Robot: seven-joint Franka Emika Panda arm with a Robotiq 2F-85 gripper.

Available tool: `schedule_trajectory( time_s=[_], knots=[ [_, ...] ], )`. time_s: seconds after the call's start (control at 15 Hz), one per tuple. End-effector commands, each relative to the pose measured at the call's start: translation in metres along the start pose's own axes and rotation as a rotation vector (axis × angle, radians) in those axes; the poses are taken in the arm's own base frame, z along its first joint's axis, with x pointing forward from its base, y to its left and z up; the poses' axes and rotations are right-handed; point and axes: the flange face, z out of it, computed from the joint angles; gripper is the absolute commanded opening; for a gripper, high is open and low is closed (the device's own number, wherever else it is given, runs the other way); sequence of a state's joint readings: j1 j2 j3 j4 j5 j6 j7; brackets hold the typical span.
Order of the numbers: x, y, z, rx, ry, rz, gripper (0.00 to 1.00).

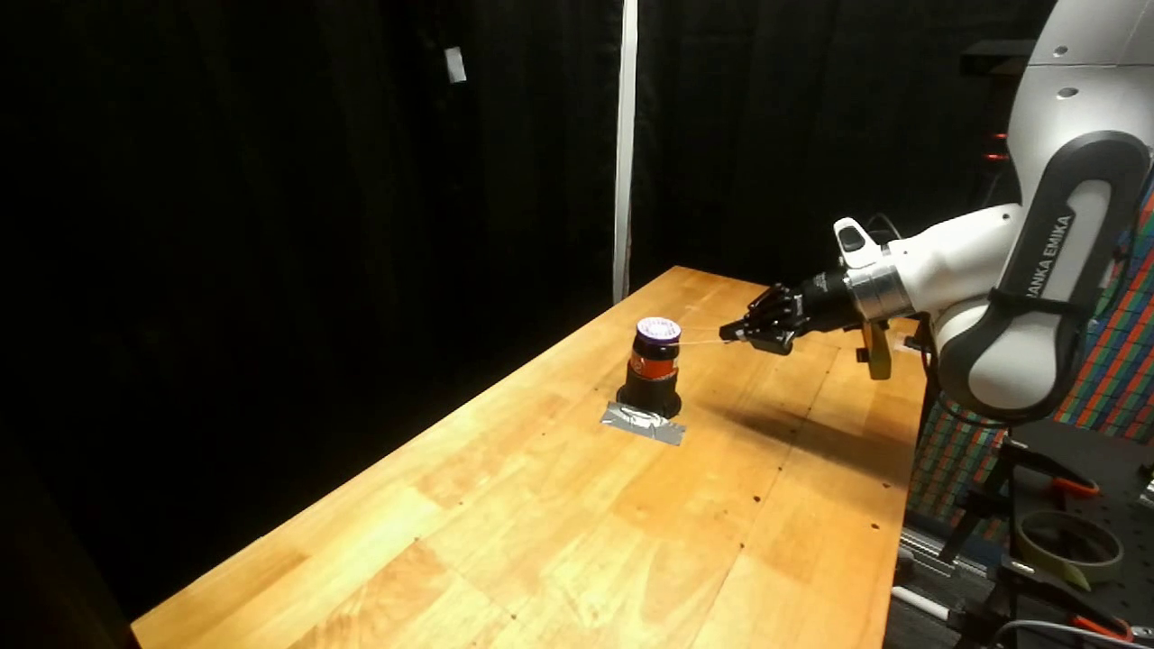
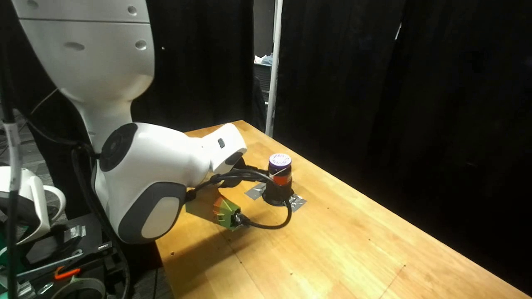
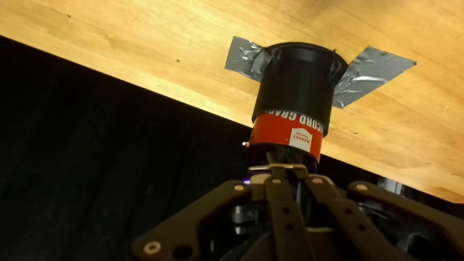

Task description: Put the rubber band around the brown cup

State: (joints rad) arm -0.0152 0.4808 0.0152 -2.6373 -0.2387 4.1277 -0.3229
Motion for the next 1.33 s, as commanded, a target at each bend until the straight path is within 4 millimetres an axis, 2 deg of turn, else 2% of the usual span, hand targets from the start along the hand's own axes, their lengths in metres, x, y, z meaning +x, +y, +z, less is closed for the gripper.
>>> schedule_trajectory(
  time_s=[0.0, 0.07, 0.13, 0.33, 0.47, 0.53, 0.6, 0.73, 0.87, 1.0, 1.13, 1.27],
  knots=[
    [0.001, -0.006, -0.001, -0.085, 0.083, -0.021, 0.10],
    [0.001, -0.009, -0.001, -0.103, 0.098, -0.023, 0.11],
    [0.026, 0.000, 0.005, -0.108, 0.097, -0.017, 0.10],
    [0.020, -0.006, 0.008, -0.136, 0.110, -0.008, 0.10],
    [0.030, 0.002, 0.000, -0.118, 0.047, -0.010, 0.10],
    [0.047, 0.010, -0.007, -0.109, -0.029, -0.002, 0.35],
    [0.038, 0.009, -0.014, -0.123, -0.103, 0.015, 0.38],
    [0.051, 0.020, -0.012, -0.152, -0.205, 0.023, 0.50],
    [0.059, 0.040, -0.016, -0.170, -0.313, 0.053, 0.66],
    [0.061, 0.069, -0.020, -0.163, -0.411, 0.076, 0.81],
    [0.040, 0.092, -0.012, -0.195, -0.499, 0.072, 0.96],
    [0.025, 0.102, -0.009, -0.223, -0.570, 0.069, 1.00]
  ],
)
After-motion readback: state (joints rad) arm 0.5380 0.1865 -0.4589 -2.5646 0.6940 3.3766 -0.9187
